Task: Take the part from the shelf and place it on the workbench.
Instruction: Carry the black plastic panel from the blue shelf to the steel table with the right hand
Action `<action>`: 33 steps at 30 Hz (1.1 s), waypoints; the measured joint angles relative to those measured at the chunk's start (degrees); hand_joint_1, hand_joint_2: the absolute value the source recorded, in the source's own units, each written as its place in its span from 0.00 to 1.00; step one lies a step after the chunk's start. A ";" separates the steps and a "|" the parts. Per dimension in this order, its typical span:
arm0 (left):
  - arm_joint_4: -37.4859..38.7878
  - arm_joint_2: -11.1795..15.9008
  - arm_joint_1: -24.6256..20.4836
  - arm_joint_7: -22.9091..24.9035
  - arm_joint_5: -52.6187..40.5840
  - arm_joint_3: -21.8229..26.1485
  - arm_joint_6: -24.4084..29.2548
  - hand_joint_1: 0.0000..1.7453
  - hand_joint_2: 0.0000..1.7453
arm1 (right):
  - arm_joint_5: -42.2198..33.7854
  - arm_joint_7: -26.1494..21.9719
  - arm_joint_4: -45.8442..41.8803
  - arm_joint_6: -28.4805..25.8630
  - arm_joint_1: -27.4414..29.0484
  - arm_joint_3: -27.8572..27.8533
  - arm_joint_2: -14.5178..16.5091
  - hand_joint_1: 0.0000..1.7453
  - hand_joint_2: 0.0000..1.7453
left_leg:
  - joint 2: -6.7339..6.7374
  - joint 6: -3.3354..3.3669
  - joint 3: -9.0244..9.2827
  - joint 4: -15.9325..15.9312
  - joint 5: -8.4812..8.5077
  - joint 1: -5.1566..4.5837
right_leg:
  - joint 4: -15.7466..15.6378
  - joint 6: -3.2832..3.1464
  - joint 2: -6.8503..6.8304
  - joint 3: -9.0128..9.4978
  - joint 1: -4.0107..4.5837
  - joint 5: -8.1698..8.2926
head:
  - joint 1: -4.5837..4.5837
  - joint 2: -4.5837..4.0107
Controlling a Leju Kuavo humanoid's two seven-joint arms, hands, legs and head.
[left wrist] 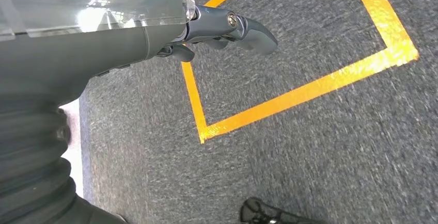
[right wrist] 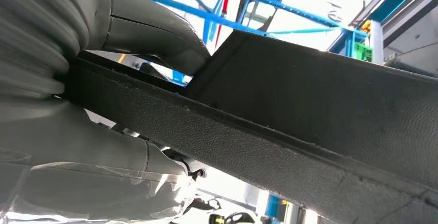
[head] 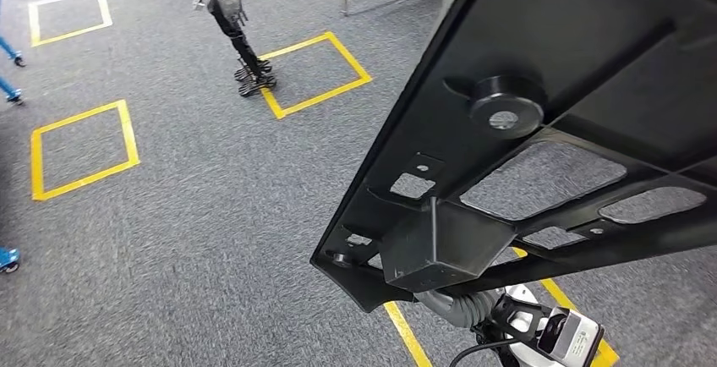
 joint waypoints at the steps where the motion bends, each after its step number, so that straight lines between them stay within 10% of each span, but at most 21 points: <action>1: 0.00 0.04 0.04 -0.13 -0.06 0.02 -0.02 0.00 1.00 | 0.00 -0.03 0.01 0.02 0.01 0.00 0.04 0.97 1.00 | -0.07 0.03 0.10 -0.56 1.11 0.04 | 0.05 0.01 0.73 0.06 0.02 0.00 | 0.00 0.00; 5: -0.02 0.36 -0.01 -0.70 -0.62 0.10 -0.44 0.00 1.00 | 0.04 -0.32 -0.03 -0.11 0.02 0.00 0.19 0.97 1.00 | -3.34 0.54 6.19 -14.79 8.15 0.38 | 0.45 0.67 3.43 -0.02 0.07 -0.02 | 0.01 0.00; 9: -0.11 0.67 -0.31 -0.75 -0.95 0.14 -0.73 0.00 1.00 | 0.13 -0.48 -0.20 -0.44 0.31 -0.04 0.31 0.97 1.00 | -2.80 1.83 6.87 -16.85 8.66 0.27 | 0.54 2.12 5.11 -0.88 -0.12 0.34 | 0.01 0.00; 14: -0.17 0.72 -0.21 -0.75 -1.08 0.24 -0.81 0.00 1.00 | 0.20 -0.70 -0.52 -0.75 0.63 -0.14 0.31 0.97 1.00 | 0.61 3.25 6.69 -17.46 9.11 0.16 | 14.51 2.83 -0.89 -7.72 0.03 -7.06 | 0.02 0.00; 16: -0.17 0.72 -0.17 -0.73 -1.17 0.25 -0.77 0.00 1.00 | 0.21 -0.71 -0.51 -0.75 0.87 -0.16 0.31 0.97 1.00 | 2.00 3.26 6.65 -17.41 9.03 0.04 | 17.41 2.98 -1.40 -9.05 -0.10 -7.28 | 0.02 0.00; 20: -0.17 0.69 -0.38 -0.72 -1.21 0.26 -0.76 0.00 1.00 | 0.21 -0.73 -0.53 -0.76 0.88 -0.17 0.33 0.97 1.00 | 4.19 2.61 7.09 -17.22 8.58 -0.26 | 3.11 2.22 -4.59 -1.19 0.35 -1.17 | 0.02 0.00; 24: -0.19 0.70 -0.57 -0.89 -1.20 0.34 -0.71 0.00 1.00 | 0.19 -1.21 -0.55 -0.82 0.90 -0.24 0.39 0.97 1.00 | 5.74 1.41 7.44 -17.01 8.06 -0.42 | 0.08 1.25 -3.82 0.05 0.61 -0.44 | 0.02 0.00; 30: -0.22 1.05 -0.37 -1.16 -1.38 1.22 -0.69 0.00 1.00 | 1.31 -0.56 -0.66 -1.48 0.63 -0.23 0.95 0.97 1.00 | 0.05 0.07 0.39 -1.00 -0.07 0.13 | -0.31 0.06 -0.32 0.14 0.12 0.13 | 0.00 0.00; 33: -0.22 1.22 -0.33 -1.06 -0.80 1.93 -0.63 0.00 1.00 | 1.79 -0.10 -0.66 -1.63 0.87 -0.13 0.97 0.97 1.00 | -0.46 0.10 1.84 -4.98 3.95 0.32 | -0.03 0.19 1.79 0.21 0.08 0.09 | -0.01 0.00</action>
